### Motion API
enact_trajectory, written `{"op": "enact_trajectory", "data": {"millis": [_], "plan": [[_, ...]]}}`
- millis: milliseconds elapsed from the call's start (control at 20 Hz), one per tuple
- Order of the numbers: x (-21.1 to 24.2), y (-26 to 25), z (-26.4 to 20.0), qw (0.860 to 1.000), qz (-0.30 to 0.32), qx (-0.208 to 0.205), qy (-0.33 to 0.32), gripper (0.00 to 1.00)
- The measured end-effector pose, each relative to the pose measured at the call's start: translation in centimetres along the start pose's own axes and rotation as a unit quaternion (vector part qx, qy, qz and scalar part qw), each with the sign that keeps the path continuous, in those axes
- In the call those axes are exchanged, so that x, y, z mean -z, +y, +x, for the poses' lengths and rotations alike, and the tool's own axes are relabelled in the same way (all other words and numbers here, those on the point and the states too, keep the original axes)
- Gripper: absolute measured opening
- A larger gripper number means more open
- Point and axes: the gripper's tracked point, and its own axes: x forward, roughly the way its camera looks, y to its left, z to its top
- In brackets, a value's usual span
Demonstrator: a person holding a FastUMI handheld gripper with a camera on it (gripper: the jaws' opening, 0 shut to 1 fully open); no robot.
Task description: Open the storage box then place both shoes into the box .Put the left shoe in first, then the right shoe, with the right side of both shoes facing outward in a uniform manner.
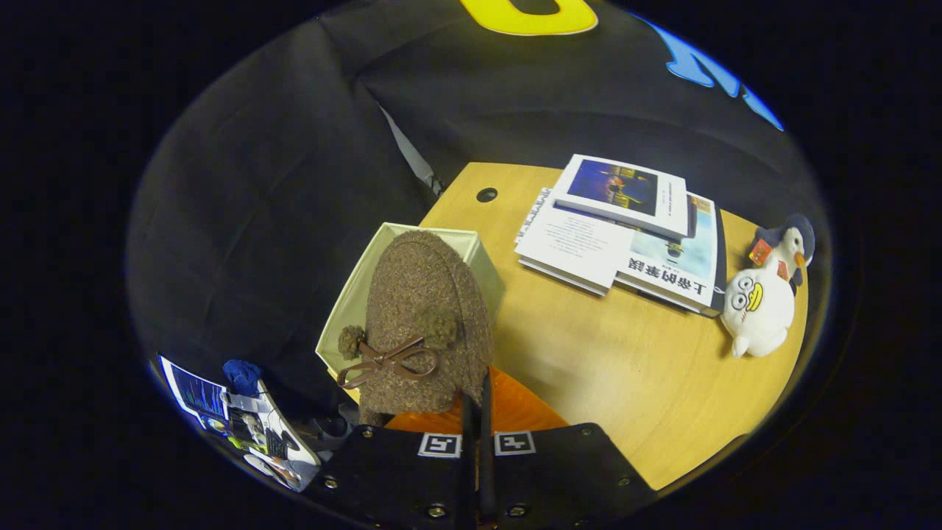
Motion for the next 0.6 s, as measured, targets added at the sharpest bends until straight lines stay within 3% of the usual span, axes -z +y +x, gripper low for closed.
{"op": "enact_trajectory", "data": {"millis": [600], "plan": [[-4.4, 6.9, 6.8, 0.999, -0.021, 0.008, 0.022, 0.02]]}}
